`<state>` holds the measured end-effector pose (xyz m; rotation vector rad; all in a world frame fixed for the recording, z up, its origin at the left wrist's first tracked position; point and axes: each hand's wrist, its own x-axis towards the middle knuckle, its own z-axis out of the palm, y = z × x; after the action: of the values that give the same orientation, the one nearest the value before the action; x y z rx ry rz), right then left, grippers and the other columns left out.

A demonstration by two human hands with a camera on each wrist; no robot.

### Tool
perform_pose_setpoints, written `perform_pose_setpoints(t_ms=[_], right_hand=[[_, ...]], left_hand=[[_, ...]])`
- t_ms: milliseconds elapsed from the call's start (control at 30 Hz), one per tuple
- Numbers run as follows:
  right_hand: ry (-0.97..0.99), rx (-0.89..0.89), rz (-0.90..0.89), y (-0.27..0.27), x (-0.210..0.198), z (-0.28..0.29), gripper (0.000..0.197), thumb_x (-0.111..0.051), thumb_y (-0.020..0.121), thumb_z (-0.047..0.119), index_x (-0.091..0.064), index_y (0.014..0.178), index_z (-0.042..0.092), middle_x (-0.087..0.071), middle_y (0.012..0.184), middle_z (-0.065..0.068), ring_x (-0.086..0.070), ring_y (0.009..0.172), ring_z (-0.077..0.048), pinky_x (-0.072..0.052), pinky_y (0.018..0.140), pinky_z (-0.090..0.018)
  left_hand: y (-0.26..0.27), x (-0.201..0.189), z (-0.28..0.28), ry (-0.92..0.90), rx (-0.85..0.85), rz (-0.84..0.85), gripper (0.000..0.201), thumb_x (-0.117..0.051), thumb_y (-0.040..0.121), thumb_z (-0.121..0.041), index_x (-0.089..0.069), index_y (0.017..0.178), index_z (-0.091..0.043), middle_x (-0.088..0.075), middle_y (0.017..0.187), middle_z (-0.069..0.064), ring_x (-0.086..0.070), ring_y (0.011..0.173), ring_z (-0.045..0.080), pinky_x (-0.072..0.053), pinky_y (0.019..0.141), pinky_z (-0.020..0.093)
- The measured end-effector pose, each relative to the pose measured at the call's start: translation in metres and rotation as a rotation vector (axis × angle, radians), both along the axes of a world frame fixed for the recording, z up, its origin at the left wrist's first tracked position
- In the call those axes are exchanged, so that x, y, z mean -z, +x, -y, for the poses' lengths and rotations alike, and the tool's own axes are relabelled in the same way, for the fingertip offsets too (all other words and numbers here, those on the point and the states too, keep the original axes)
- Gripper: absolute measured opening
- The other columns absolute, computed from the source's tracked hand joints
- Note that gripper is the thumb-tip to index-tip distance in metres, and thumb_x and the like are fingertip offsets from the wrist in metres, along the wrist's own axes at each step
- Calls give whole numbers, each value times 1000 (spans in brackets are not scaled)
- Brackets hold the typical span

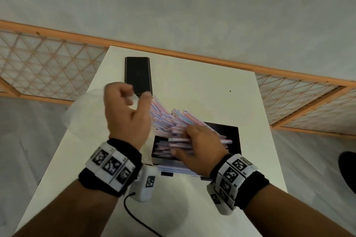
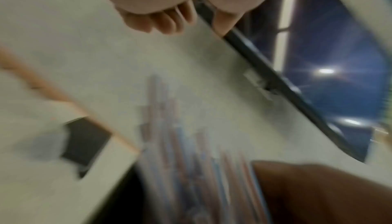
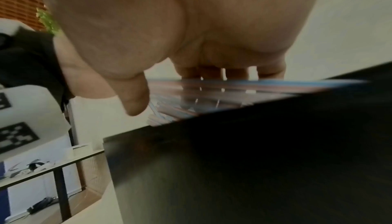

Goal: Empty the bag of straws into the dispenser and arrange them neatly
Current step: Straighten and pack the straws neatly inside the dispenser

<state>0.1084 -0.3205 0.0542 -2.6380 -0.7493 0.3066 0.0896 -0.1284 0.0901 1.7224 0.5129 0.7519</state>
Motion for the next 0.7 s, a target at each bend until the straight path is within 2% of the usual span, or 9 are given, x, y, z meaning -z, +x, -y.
perform_pose_setpoints(t_ms=[67,133,200,300,400,467,533,633,700], right_hand=[[-31,32,47,-2,6,10,53,-53,72,74,-51,100,29,-52,100,10,-47,95,-16,-35,80,-33],[12,74,57,-2,9,19,53,-54,72,73,-51,101,30,-48,99,12,-46,96,-16,-39,80,-34],[62,114,43,-1,10,25,47,-52,74,70,-49,96,29,-49,96,9,-47,93,-18,-45,80,-38],[92,138,23,3,10,27,38,-52,76,64,-44,92,31,-48,93,7,-48,90,-19,-47,79,-39],[120,139,13,4,10,27,33,-61,79,55,-44,92,30,-47,92,8,-47,88,-17,-42,76,-32],[146,144,1,5,9,26,32,-67,81,49,-46,94,29,-47,93,7,-47,86,-15,-38,75,-27],[162,140,-8,6,7,24,32,-72,82,44,-46,95,29,-46,93,8,-45,83,-13,-35,72,-20],[189,130,5,8,4,20,33,-74,83,39,-46,94,29,-45,92,8,-43,78,-9,-29,68,-8],[198,123,13,10,1,17,34,-75,82,37,-45,94,28,-45,93,7,-44,76,-9,-31,66,-11]], left_hand=[[5,14,-11,-209,-77,-248,34,-69,75,-25,-47,101,-21,-53,95,-2,-49,74,15,-41,70,27],[4,27,-10,-420,19,-400,33,-63,63,-25,-49,93,-18,-51,86,0,-48,77,25,-39,70,38],[1,37,-3,-495,171,-462,30,-58,52,-28,-48,79,-17,-49,76,2,-45,75,26,-34,65,42],[2,38,7,-302,256,-550,17,-66,68,-23,-54,76,-15,-54,68,-2,-48,64,24,-38,61,35],[6,35,7,-63,196,-577,13,-72,80,-22,-60,78,-18,-64,72,-3,-63,70,24,-53,66,36],[6,33,5,-65,207,-542,13,-76,78,-24,-63,77,-19,-66,72,0,-68,69,26,-61,70,45],[4,27,3,-134,225,-481,14,-79,80,-22,-67,78,-16,-63,66,2,-68,59,24,-63,65,50],[3,15,1,-179,216,-409,14,-80,84,-17,-70,77,-10,-61,54,-2,-65,49,19,-64,64,50],[2,8,-1,-122,204,-384,11,-81,82,-18,-72,77,-13,-64,52,-4,-69,50,19,-64,67,47]])
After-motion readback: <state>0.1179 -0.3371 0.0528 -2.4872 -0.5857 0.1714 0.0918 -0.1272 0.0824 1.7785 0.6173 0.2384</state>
